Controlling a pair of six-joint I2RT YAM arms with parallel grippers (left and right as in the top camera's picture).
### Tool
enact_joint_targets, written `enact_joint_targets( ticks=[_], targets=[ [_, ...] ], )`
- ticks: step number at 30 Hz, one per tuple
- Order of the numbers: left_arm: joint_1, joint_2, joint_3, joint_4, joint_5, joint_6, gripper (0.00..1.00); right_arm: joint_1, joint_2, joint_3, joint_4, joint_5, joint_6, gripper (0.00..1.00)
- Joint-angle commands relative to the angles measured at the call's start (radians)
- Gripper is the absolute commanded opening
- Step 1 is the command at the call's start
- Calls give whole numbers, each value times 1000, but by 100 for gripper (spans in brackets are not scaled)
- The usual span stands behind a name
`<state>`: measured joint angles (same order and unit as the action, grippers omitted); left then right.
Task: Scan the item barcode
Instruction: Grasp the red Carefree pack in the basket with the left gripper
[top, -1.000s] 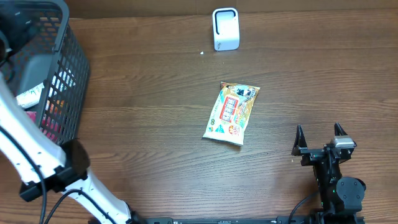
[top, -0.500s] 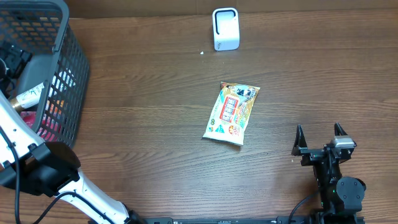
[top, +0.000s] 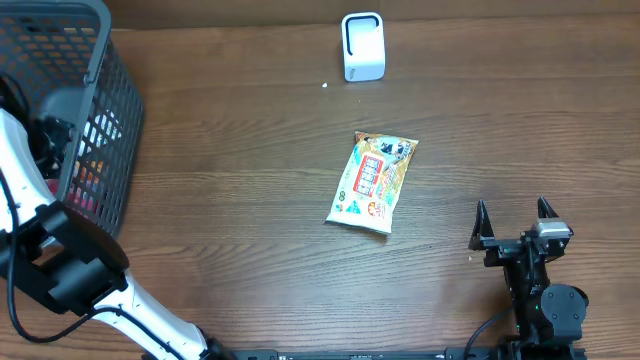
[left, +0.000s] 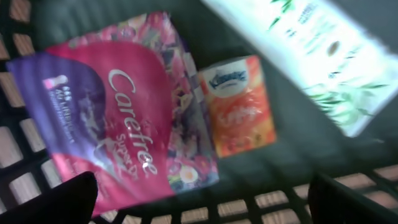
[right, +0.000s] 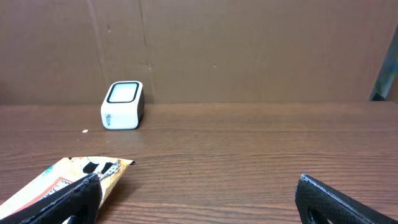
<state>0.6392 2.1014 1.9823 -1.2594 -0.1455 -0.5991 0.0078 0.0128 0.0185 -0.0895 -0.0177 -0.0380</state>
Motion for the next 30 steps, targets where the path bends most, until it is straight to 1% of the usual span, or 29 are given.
enact_joint_targets(
  ticks=[1,5,9,13,17,20,22,26,28,29,30],
  targets=[
    [-3,5,-89,60,-58,-14,100,-2,-10,-10,6,10,-4,100],
    [-3,5,-149,115,-118,-14,100,-2,-10,-10,6,10,-4,100],
    [-3,5,-183,132,-171,-14,99,-2,-10,-10,6,10,-4,100],
    [-3,5,-225,148,-232,-14,96,-2,-10,-10,6,10,-4,100],
    [-3,5,-297,199,-231,-14,95,-2,-10,-10,6,10,-4,100],
    [-4,5,-358,241,-231,-14,91,-2,-10,-10,6,10,-4,100],
    [-4,5,-389,260,-231,-14,84,-2,-10,-10,6,10,-4,100],
    [-4,4,-396,265,-232,-6,62,-2,-10,-10,6,10,-4,100],
    [-4,3,-389,262,-231,-1,48,-2,-10,-10,6,10,-4,100],
    [-4,3,-385,261,-231,2,39,-2,-10,-10,6,10,-4,100],
    [-4,2,-378,257,-231,1,33,-2,-10,-10,6,10,-4,100]
  ],
)
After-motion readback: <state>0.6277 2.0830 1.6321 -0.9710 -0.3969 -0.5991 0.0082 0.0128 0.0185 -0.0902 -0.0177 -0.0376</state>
